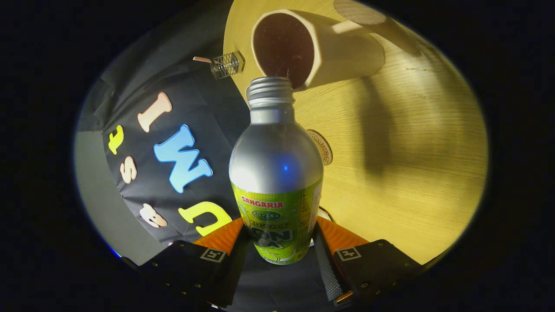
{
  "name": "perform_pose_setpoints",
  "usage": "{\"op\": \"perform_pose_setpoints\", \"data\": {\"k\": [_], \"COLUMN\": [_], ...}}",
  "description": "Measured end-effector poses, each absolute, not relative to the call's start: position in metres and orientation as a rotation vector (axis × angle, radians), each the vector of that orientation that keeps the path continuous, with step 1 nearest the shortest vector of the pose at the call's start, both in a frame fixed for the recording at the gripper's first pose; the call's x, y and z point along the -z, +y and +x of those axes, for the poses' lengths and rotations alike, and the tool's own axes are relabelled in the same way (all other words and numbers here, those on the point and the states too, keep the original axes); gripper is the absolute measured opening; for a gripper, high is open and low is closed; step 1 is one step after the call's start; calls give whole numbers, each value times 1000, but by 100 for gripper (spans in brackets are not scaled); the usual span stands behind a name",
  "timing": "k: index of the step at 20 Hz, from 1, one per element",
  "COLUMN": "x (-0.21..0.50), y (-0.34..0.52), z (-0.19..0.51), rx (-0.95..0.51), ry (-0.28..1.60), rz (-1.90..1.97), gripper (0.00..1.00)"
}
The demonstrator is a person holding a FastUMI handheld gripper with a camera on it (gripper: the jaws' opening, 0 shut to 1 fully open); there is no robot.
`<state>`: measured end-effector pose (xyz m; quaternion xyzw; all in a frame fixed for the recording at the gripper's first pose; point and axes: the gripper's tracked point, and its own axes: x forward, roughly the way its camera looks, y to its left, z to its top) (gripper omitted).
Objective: Take the bottle from table, then pour the juice into the cup, finally place the bottle on the coaster
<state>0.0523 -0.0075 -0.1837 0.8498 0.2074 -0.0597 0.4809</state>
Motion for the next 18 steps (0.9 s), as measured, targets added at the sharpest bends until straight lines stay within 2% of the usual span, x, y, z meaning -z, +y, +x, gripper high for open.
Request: {"op": "perform_pose_setpoints", "data": {"k": [18], "x": [160], "y": [-15], "z": [66], "rx": [146], "ry": [496], "rz": [2257], "gripper": [77]}}
